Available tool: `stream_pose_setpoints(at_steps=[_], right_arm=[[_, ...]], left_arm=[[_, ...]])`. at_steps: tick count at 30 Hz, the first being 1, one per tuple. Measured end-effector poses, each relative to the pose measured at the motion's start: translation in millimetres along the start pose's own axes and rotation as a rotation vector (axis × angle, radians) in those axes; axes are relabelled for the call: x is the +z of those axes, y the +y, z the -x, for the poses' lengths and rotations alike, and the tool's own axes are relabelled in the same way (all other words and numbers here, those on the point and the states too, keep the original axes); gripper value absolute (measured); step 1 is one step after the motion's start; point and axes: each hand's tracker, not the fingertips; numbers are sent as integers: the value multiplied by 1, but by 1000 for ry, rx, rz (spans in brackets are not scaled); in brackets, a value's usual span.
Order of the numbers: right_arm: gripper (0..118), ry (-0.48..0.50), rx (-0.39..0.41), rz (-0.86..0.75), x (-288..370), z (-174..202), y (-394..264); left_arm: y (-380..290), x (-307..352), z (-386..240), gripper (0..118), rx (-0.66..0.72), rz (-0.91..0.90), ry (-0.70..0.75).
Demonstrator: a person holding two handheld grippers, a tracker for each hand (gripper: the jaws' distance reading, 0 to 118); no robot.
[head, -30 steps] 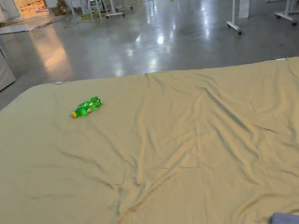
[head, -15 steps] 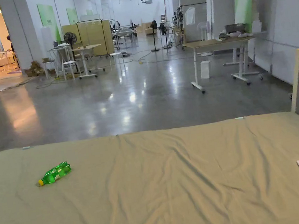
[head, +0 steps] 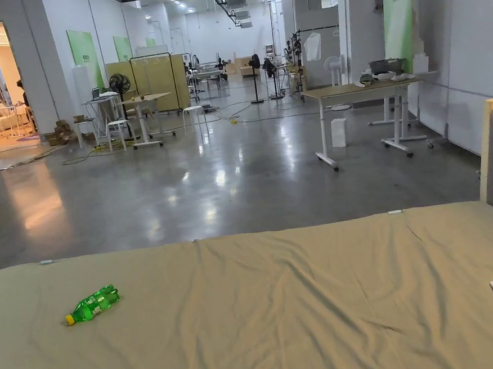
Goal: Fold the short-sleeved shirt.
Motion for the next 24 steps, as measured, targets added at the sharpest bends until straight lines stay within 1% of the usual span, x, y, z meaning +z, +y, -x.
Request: stream_pose_setpoints(at_steps=[3, 7, 11, 15, 18, 21, 22, 23, 24], right_arm=[[0, 12, -21, 17, 2, -1, -2], [0, 8, -17, 16, 3, -3, -1], [0, 5, -34, 5, 6, -6, 2], [0, 11, -36, 8, 7, -6, 0], [0, 17, -34, 22, 8, -8, -3], [0, 23, -56, 40, 8, -10, -8], [0, 24, -72, 56, 7, -10, -10], [0, 25, -81, 73, 8, -11, -12], [0, 25, -76, 69, 8, -11, -13]], left_arm=[[-4, 1, -3, 0, -27, 20, 11], [-1, 3, -2, 0, -38, 17, 2], [1, 2, -1, 0, -57, 19, -4], [-3, -4, 9, 0, 43, 43, -55], [-9, -6, 19, 0, 79, 69, -45], [-22, -11, 41, 0, 174, 104, -56], [-29, -13, 50, 6, 217, 98, -48], [-37, -15, 61, 18, 264, 96, -56], [-43, -19, 73, 39, 315, 131, -38]])
